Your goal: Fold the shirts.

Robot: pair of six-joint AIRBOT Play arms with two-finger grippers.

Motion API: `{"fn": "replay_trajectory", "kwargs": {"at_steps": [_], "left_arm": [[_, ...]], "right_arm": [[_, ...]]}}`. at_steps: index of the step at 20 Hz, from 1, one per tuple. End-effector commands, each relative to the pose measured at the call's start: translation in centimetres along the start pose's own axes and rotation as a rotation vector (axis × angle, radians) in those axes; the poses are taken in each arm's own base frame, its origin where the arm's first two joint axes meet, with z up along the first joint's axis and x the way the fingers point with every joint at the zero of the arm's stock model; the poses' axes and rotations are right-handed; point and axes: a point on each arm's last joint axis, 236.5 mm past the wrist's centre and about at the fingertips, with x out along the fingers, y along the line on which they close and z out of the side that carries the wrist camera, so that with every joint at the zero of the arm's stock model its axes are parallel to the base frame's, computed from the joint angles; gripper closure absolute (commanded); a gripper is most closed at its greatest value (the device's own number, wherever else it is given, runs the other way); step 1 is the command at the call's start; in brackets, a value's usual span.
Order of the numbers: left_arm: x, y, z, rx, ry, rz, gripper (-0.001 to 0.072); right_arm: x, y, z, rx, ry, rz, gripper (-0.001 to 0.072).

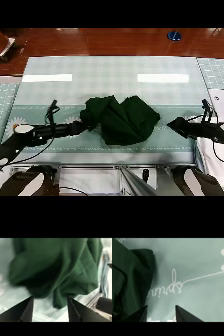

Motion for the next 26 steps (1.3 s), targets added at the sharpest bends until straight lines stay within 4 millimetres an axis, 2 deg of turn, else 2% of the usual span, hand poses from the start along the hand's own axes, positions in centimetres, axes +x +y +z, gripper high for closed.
{"fn": "replay_trajectory", "kwargs": {"at_steps": [1,4,5,6,7,8,10,14,15,16,17,18,20,22,24,25,26], "left_arm": [[3.2,-0.3,1.2,0.081,-0.012,0.008,0.0199],[5.5,-1.0,2.0,0.117,0.032,0.013,0.0201],[5.9,-1.5,2.2,0.121,0.048,-0.005,0.0224],[6.1,-2.0,2.4,0.125,0.065,-0.027,0.0329],[6.2,-2.4,2.4,0.137,0.087,-0.046,0.0645],[6.0,-2.8,2.3,0.149,0.103,-0.061,0.0689],[5.6,-3.2,2.2,0.148,0.116,-0.087,0.0689],[5.0,-3.1,2.7,0.129,0.11,-0.105,0.0689],[4.9,-3.0,2.8,0.123,0.106,-0.105,0.0689],[4.8,-3.0,2.9,0.119,0.103,-0.104,0.0689],[4.7,-3.2,3.3,0.11,0.097,-0.111,0.0689],[4.1,-3.9,4.0,0.103,0.09,-0.14,0.0689],[1.6,-7.0,7.2,0.094,0.044,-0.228,0.069],[-3.2,-11.0,12.6,0.15,-0.09,-0.277,0.069],[-10.0,-15.8,18.7,0.255,-0.318,-0.256,0.069],[-14.0,-18.6,21.7,0.311,-0.46,-0.229,0.0691],[-17.9,-21.3,23.6,0.368,-0.578,-0.203,0.0691]], "right_arm": [[0.5,0.1,-1.6,0.013,0.063,0.017,0.0305],[1.8,0.8,-3.1,-0.004,0.142,0.022,0.0305],[2.4,1.1,-3.4,-0.005,0.158,0.018,0.0305],[3.1,1.4,-3.6,-0.001,0.169,0.014,0.0305],[3.9,1.8,-3.6,0.002,0.177,0.022,0.0306],[4.7,2.6,-3.7,0.011,0.183,0.043,0.0306],[6.1,3.9,-3.7,0.025,0.187,0.074,0.0305],[8.7,5.2,-4.5,0.054,0.218,0.095,0.0319],[9.1,5.6,-4.5,0.04,0.226,0.103,0.0363],[9.3,6.0,-4.4,0.027,0.233,0.106,0.0461],[9.4,6.8,-4.1,-0.01,0.241,0.116,0.0593],[8.8,8.3,-3.6,-0.09,0.249,0.148,0.069],[5.7,12.5,-1.1,-0.262,0.222,0.215,0.069],[0.0,17.1,4.2,-0.425,0.057,0.201,0.069],[-8.8,22.3,10.0,-0.567,-0.208,0.172,0.069],[-14.1,25.2,11.7,-0.631,-0.332,0.176,0.069],[-18.9,27.5,12.2,-0.696,-0.428,0.185,0.069]]}}
